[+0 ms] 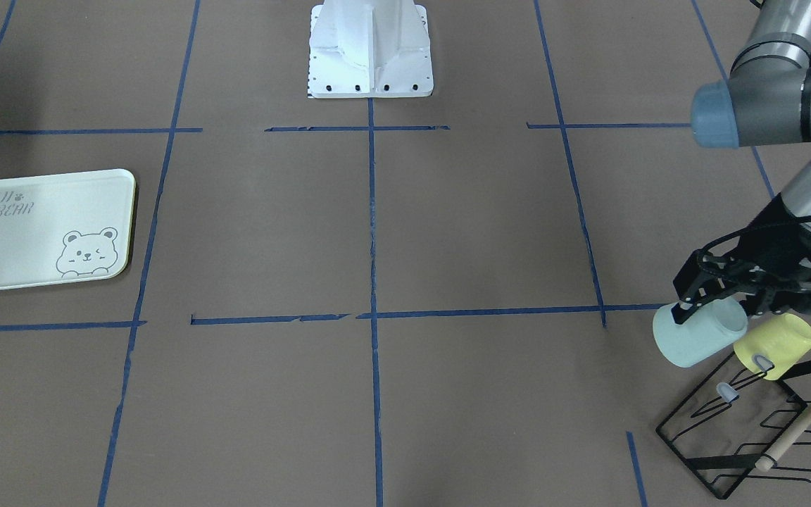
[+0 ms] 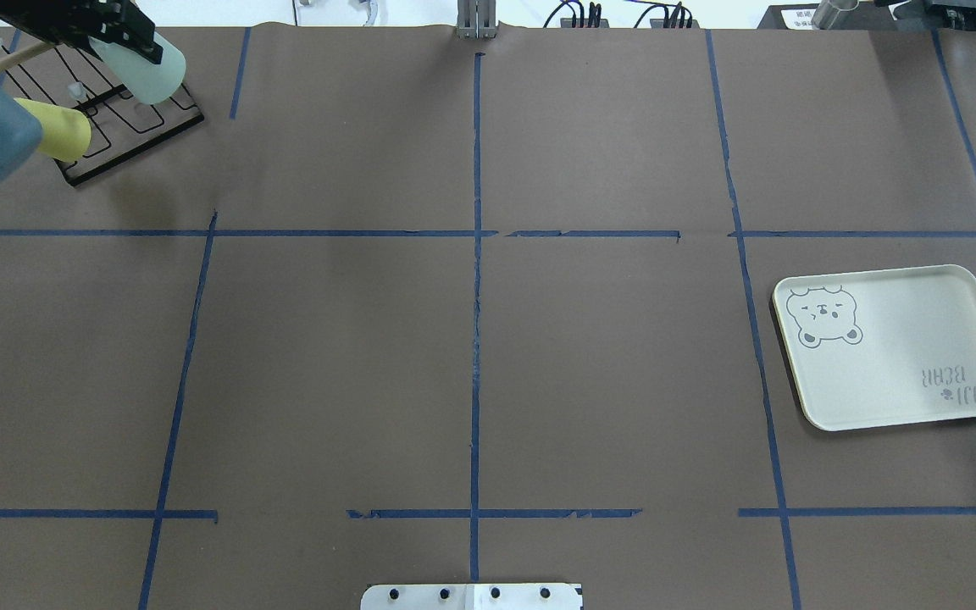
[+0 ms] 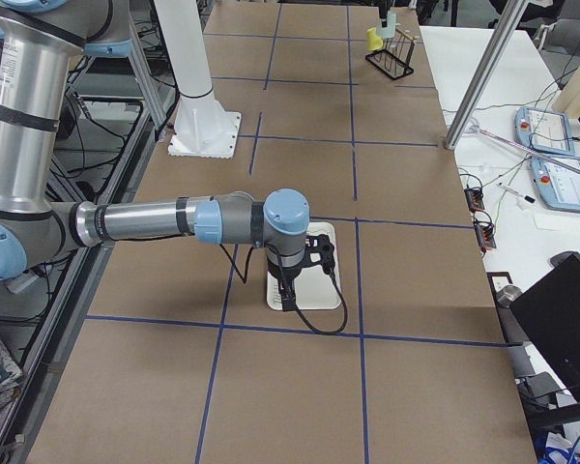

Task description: Left arm grabs green cup and hands to right arm on tray

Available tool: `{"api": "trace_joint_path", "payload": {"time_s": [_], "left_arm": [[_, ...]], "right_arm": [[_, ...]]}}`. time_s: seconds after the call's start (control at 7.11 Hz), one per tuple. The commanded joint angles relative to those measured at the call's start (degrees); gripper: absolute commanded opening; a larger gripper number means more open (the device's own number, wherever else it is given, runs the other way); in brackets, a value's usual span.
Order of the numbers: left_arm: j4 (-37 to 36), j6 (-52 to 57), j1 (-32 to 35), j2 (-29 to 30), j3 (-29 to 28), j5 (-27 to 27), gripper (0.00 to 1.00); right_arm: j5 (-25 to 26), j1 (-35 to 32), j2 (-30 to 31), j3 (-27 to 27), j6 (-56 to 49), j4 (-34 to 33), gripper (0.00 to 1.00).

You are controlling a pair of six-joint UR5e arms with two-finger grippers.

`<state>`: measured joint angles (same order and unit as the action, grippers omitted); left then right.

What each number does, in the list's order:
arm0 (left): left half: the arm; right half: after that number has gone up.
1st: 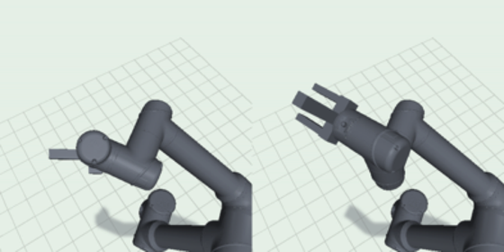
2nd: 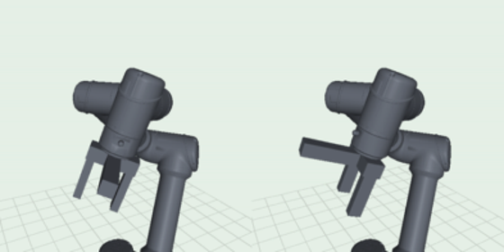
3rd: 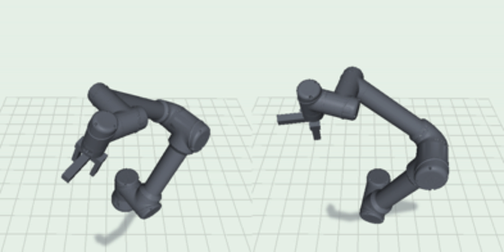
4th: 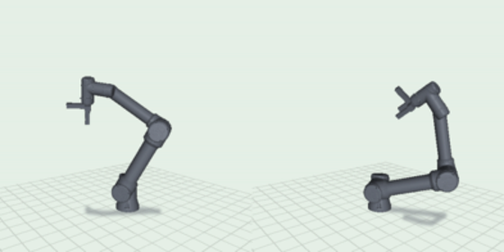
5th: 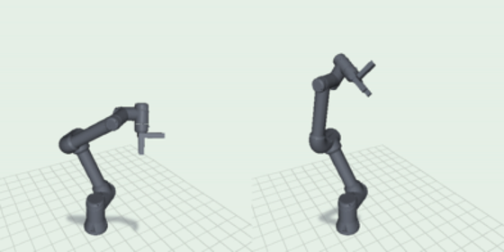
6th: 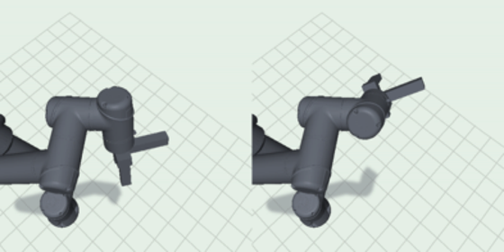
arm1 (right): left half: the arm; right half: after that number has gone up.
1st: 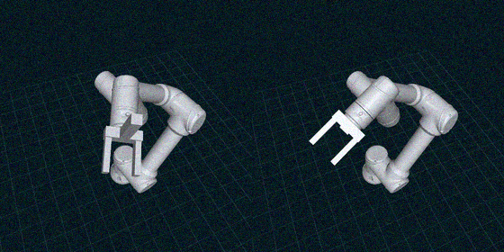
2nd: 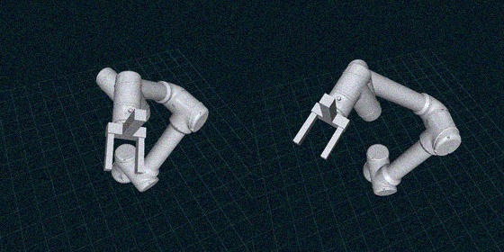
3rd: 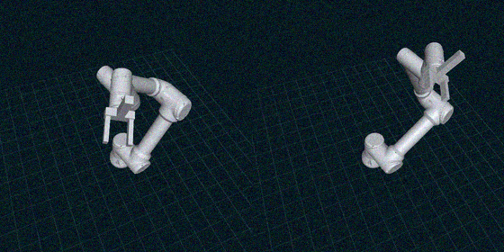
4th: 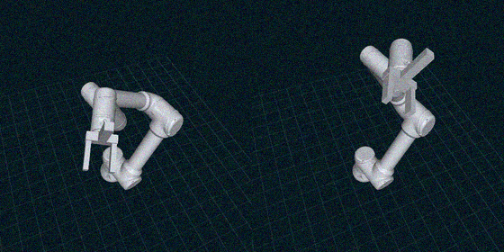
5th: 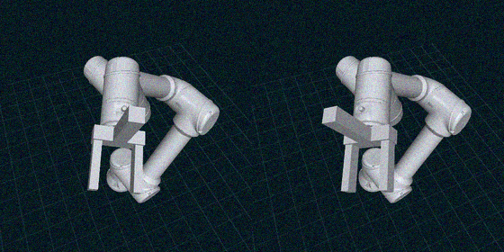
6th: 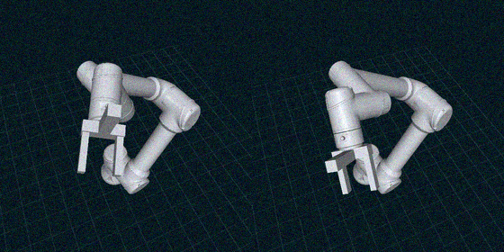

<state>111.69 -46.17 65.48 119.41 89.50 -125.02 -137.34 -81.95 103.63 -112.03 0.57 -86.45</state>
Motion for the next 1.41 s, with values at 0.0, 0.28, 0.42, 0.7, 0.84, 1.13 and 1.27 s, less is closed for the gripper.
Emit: {"api": "trace_joint_path", "payload": {"time_s": [0.0,0.28,0.42,0.7,0.84,1.13,1.27], "left_arm": [[12.38,-24.72,-5.6,-2.07,2.67,3.02,0.55],[19.77,-39.7,-10.96,-3.47,7.59,4.87,0.55],[20.23,-43.61,-13.33,-4.53,11.36,5.13,0.55],[21.28,-52.04,-18.34,-4.54,16.65,8.28,0.55],[26.95,-57.57,-22.11,-4.54,17.45,13.52,0.55],[38.12,-62.88,-26.96,-4.63,17.38,18.92,0.55],[42.95,-63.25,-28.29,-4.71,16.94,18.93,0.55]], "right_arm": [[-2.49,6.24,-0.36,0.06,22.68,19.72,1.0],[-1.7,14.84,-4.54,0.84,51.57,40.65,1.0],[0.56,18.72,-8.49,0.85,63.9,46.05,1.0],[12.9,29.95,-14.48,0.93,81.0,55.38,1.0],[17.59,33.48,-17.38,1.02,90.04,60.29,1.0],[18.33,38.06,-22.57,1.55,105.63,70.32,1.0],[21.04,41.14,-24.16,1.55,106.56,74.54,1.0]]}}
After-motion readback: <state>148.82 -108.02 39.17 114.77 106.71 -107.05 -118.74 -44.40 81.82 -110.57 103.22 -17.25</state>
